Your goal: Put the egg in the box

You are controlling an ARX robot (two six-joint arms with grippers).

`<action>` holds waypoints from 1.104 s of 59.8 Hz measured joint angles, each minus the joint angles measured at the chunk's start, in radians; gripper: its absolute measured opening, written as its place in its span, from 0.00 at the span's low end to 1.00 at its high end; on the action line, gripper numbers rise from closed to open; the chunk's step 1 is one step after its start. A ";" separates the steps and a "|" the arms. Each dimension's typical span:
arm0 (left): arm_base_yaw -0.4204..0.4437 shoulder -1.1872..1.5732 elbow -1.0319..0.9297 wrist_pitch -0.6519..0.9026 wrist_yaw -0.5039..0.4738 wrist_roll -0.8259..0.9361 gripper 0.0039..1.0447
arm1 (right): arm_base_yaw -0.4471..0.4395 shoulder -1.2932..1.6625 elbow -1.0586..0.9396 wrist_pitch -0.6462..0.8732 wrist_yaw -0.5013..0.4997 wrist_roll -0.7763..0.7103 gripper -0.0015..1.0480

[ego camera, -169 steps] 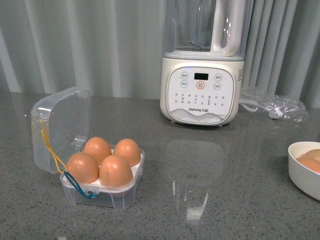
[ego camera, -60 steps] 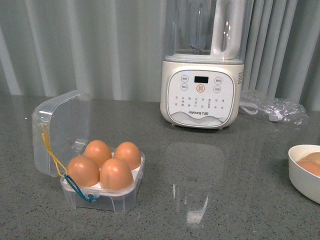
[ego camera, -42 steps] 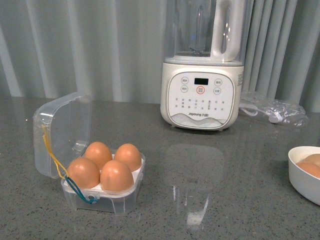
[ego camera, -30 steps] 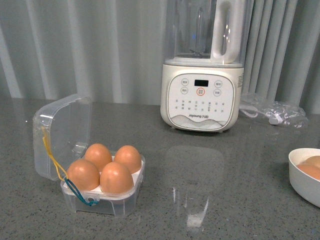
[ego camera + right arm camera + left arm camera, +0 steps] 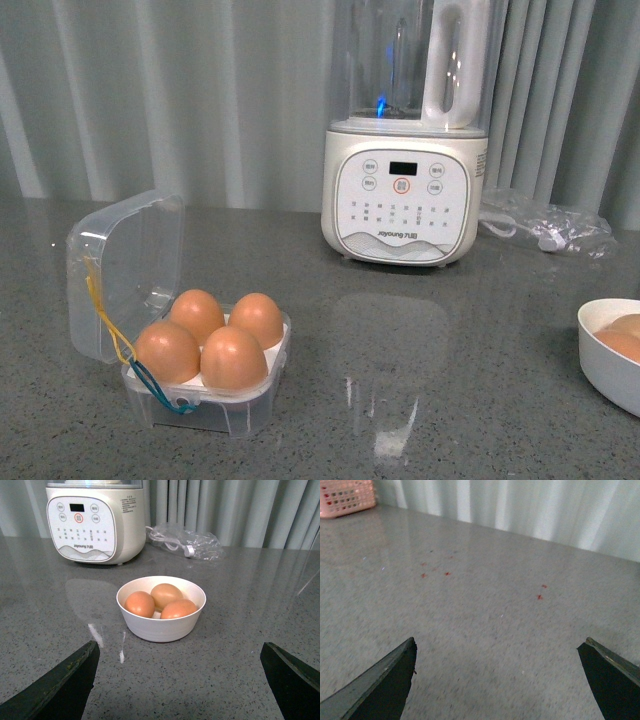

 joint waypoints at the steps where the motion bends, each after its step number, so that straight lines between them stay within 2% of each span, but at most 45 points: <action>1: 0.003 0.027 0.016 0.016 0.014 0.002 0.94 | 0.000 0.000 0.000 0.000 0.000 0.000 0.93; 11: 0.009 0.221 0.113 0.095 0.154 -0.007 0.94 | 0.000 0.000 0.000 0.000 0.000 0.000 0.93; 31: -0.076 0.445 0.215 0.183 0.255 0.032 0.94 | 0.000 0.000 0.000 0.000 0.000 0.000 0.93; 44: -0.137 0.536 0.222 0.232 0.232 0.071 0.94 | 0.000 0.000 0.000 0.000 0.000 0.000 0.93; 66: -0.163 0.616 0.268 0.258 0.217 0.093 0.94 | 0.000 0.000 0.000 0.000 0.000 0.000 0.93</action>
